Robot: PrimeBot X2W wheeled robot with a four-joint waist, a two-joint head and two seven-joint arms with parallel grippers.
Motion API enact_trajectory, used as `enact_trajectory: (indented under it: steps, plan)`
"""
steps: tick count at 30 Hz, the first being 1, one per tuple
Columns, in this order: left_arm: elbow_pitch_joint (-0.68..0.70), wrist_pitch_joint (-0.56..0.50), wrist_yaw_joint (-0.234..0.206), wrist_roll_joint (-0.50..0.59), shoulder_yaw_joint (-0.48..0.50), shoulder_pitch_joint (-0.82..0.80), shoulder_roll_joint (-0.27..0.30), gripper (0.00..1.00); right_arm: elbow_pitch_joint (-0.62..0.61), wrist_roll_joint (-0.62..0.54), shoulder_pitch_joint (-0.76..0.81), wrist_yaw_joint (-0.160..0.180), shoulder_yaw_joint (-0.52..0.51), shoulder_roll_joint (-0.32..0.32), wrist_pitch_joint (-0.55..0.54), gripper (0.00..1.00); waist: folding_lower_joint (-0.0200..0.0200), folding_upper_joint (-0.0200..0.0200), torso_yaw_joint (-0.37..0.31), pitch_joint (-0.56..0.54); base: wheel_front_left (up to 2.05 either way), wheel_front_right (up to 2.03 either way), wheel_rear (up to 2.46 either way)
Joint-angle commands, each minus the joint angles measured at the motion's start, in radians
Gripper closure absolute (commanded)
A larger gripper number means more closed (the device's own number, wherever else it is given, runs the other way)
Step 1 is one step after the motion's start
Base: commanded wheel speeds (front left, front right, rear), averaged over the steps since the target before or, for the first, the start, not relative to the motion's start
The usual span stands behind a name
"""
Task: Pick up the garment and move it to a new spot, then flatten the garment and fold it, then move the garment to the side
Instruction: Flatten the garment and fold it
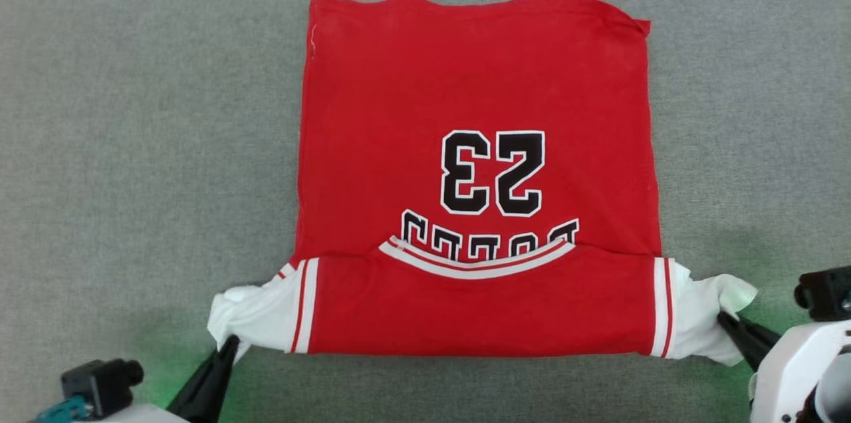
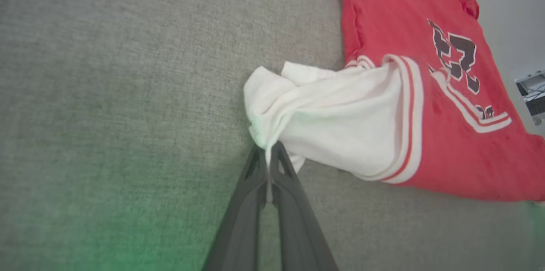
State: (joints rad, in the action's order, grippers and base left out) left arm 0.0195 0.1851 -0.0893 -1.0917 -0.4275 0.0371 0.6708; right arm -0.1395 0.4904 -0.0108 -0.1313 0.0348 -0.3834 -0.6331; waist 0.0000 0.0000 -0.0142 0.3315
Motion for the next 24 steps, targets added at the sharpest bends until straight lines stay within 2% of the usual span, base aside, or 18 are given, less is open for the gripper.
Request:
enact_trajectory:
  steps: [1, 5, 13, 14, 15, 16, 19, 24]
  plan:
    - [-0.008, -0.006, -0.010, 0.022, -0.011, -0.012, 0.008, 1.00, 0.010, -0.003, -0.003, 0.001, 0.011, 0.005, 0.005, 1.00, 0.0000, 0.0000, 0.004, 0.008, 0.00, 0.00, 0.00]
    - [-0.053, -0.037, -0.041, 0.091, -0.060, -0.028, 0.022, 1.00, 0.064, -0.030, -0.023, 0.001, 0.048, 0.002, 0.016, 1.00, 0.0000, 0.0000, 0.006, 0.020, 0.00, 0.00, 0.00]
    - [-0.078, -0.058, -0.055, 0.107, -0.081, -0.061, 0.007, 1.00, 0.129, -0.039, -0.050, 0.001, 0.087, 0.013, 0.035, 1.00, 0.0000, 0.0000, 0.008, 0.040, 0.00, 0.00, 0.00]
    - [-0.077, -0.057, -0.059, 0.109, -0.080, -0.063, 0.007, 1.00, 0.129, -0.045, -0.057, 0.001, 0.083, 0.012, 0.045, 0.71, 0.0000, 0.0000, 0.007, 0.041, 0.00, 0.00, 0.00]
    - [-0.074, -0.056, -0.060, 0.111, -0.081, -0.064, 0.005, 1.00, 0.129, -0.053, -0.061, 0.001, 0.071, 0.014, 0.053, 0.17, 0.0000, 0.0000, 0.007, 0.040, 0.00, 0.00, 0.00]
    - [-0.069, -0.050, -0.059, 0.113, -0.081, -0.065, 0.002, 1.00, 0.125, -0.059, -0.064, 0.001, 0.060, 0.014, 0.060, 0.00, 0.0000, 0.0000, 0.007, 0.040, 0.00, 0.00, 0.00]
    - [-0.056, -0.042, -0.062, 0.117, -0.082, -0.062, -0.002, 1.00, 0.081, -0.072, -0.054, 0.001, 0.028, 0.009, 0.047, 0.00, 0.0000, 0.0000, 0.007, 0.035, 0.00, 0.00, 0.00]
    - [-0.026, -0.037, -0.070, 0.118, -0.087, -0.061, -0.013, 1.00, -0.086, -0.071, -0.025, 0.001, -0.072, -0.005, -0.025, 0.00, 0.0000, 0.0000, 0.020, 0.019, 0.00, 0.00, 0.00]
